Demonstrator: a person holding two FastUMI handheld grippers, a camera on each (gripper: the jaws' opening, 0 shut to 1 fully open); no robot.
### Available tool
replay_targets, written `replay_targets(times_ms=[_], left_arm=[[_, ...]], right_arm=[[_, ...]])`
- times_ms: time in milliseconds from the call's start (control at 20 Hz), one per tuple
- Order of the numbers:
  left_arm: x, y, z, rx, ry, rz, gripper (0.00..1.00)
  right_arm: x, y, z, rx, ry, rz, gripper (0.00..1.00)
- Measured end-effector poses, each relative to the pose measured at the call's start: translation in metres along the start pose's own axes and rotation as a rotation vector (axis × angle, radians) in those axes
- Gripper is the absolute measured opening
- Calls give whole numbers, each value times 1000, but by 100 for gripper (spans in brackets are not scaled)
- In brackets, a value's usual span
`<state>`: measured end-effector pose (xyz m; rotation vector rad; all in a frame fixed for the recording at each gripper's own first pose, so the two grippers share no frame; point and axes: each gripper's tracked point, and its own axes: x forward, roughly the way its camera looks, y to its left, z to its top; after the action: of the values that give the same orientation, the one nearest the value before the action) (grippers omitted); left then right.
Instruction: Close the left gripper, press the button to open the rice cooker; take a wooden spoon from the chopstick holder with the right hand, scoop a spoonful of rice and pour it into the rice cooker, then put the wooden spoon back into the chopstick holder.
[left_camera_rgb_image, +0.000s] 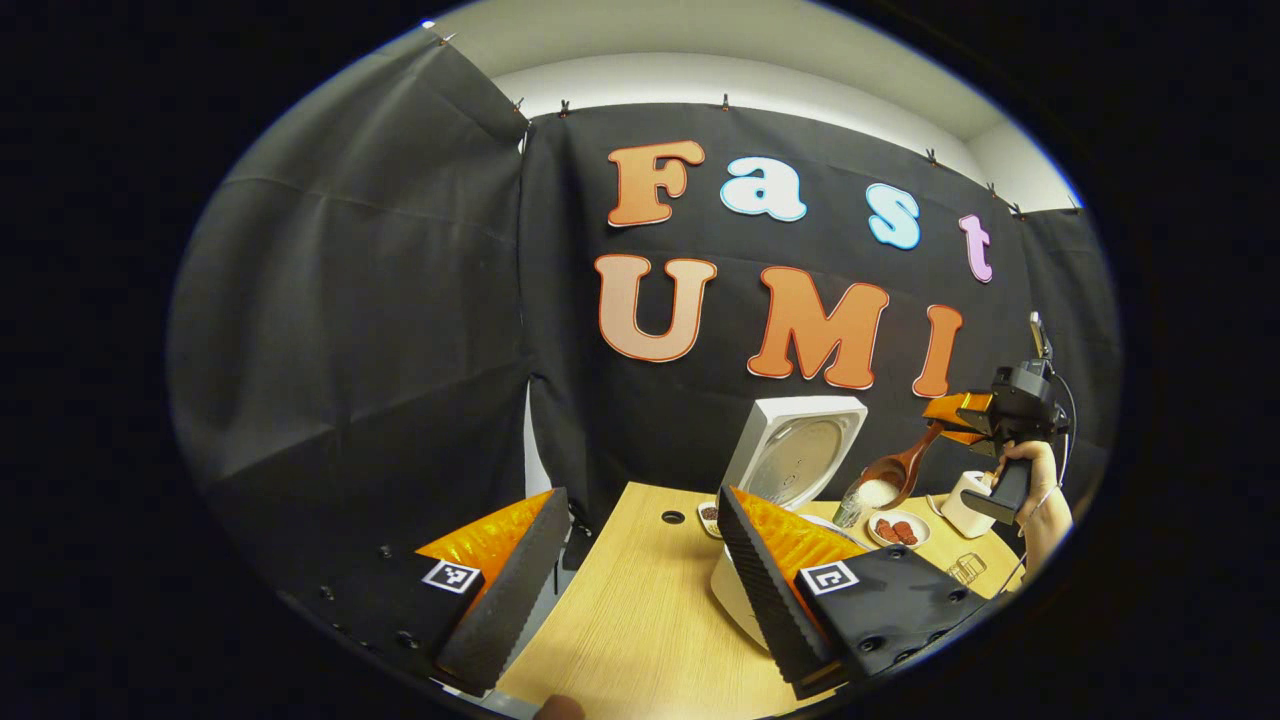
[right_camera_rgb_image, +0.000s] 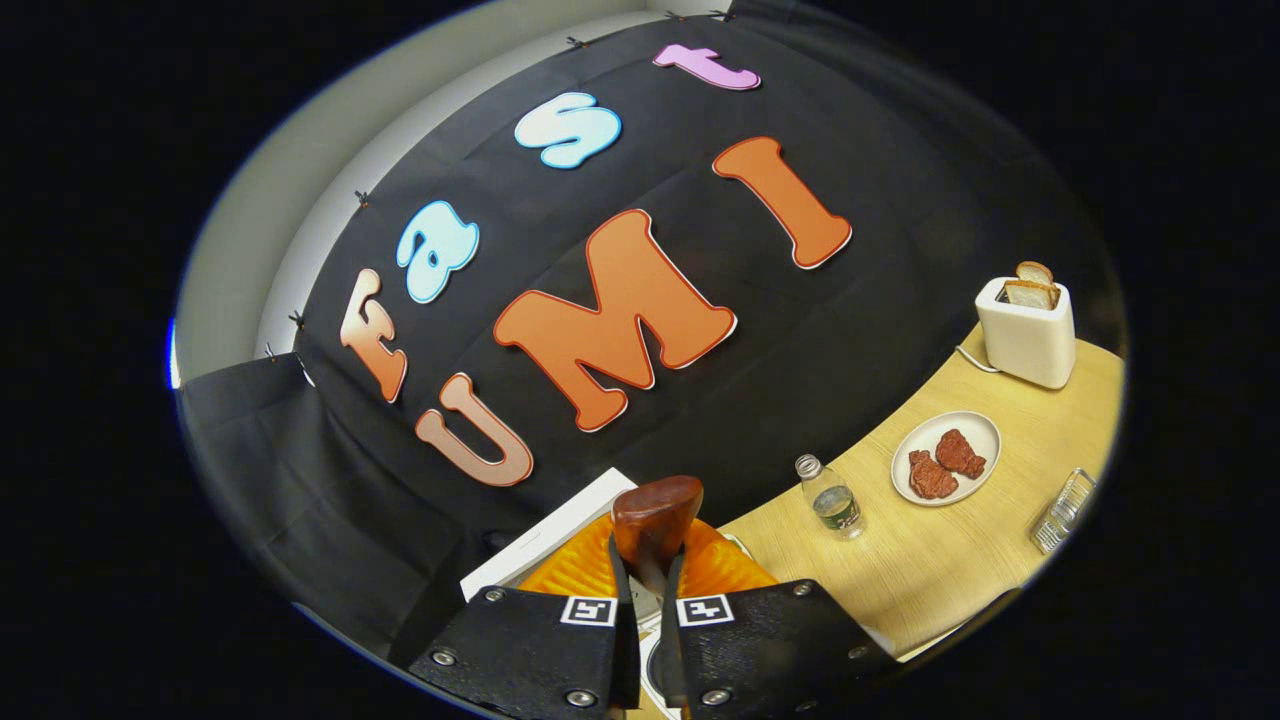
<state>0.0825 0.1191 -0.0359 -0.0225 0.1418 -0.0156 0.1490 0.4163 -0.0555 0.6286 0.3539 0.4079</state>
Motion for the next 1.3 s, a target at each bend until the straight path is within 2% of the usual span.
replay_targets(times_ms=[150,200,250,800,850,950,1000,1300], left_arm=[[0,0,0,0,-1,-1,100],[0,0,1,1,-1,-2,100],[0,0,1,2,-1,-4,100],[1,-1,-4,-12,11,-13,100],[0,-1,-5,-16,12,-13,100],[1,-1,-6,-24,15,-14,100],[2,-1,-5,-24,15,-14,100],[0,-1,-5,-23,14,-10,100]], right_arm=[[0,4,0,-34,-2,6,7],[0,6,0,-45,-4,12,12],[1,7,-1,-57,-1,18,7],[-2,23,-7,-215,-11,57,7],[-2,26,-8,-234,-13,63,12],[-3,31,-14,-264,-9,82,12],[-3,34,-16,-277,-3,89,7],[-5,40,-27,-388,6,116,7]])
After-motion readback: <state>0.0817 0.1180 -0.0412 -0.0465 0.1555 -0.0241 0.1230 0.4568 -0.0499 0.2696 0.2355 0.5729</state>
